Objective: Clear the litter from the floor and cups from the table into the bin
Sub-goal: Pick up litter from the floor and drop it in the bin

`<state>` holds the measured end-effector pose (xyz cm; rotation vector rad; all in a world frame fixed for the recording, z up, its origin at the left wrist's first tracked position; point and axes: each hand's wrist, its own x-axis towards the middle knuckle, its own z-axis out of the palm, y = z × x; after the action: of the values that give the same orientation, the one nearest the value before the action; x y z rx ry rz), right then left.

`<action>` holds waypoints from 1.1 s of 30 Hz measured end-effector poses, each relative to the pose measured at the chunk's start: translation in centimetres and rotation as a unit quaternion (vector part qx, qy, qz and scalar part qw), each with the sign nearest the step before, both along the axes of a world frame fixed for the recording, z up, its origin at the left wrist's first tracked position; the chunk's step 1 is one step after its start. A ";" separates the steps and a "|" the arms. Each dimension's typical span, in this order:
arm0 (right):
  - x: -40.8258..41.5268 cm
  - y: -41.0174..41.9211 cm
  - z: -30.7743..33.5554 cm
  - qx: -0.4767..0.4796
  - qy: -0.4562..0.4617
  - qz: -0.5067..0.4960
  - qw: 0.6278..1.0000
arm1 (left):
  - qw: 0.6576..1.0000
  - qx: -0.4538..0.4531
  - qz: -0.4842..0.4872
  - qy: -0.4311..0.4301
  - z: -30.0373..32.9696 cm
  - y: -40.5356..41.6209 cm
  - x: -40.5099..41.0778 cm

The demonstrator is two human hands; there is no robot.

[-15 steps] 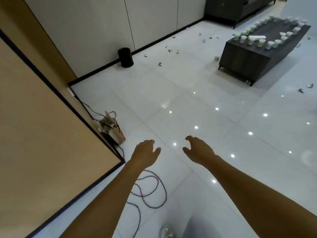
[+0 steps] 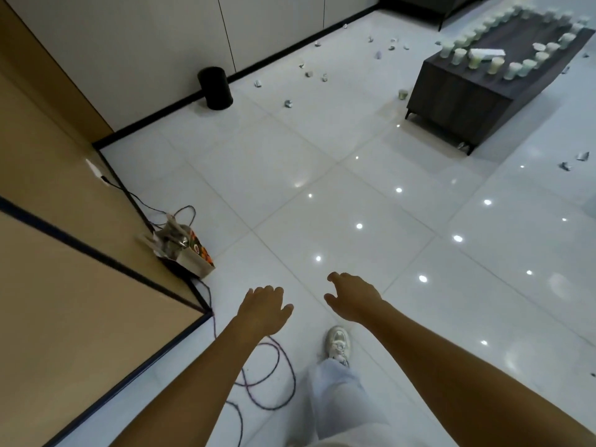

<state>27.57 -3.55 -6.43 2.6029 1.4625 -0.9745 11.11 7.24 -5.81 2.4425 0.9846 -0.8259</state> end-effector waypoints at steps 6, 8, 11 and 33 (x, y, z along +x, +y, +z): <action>9.2 6.8 0.2 -0.015 0.003 0.019 1.000 | 1.000 0.002 0.012 0.020 0.5 6.6 9.3; 12.1 8.8 0.3 -0.012 0.003 0.015 1.000 | 1.000 0.008 0.017 0.012 0.7 8.6 12.0; 16.2 12.0 0.5 -0.018 0.005 0.008 1.000 | 1.000 0.004 0.021 0.010 0.9 11.6 15.6; 36.6 49.7 0.8 -0.014 0.019 -0.003 1.000 | 0.999 0.020 0.030 0.006 1.3 51.7 35.6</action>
<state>64.19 46.17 -5.65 2.5850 1.4391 -1.0415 46.72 58.95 -4.51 2.4310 1.0830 -0.8103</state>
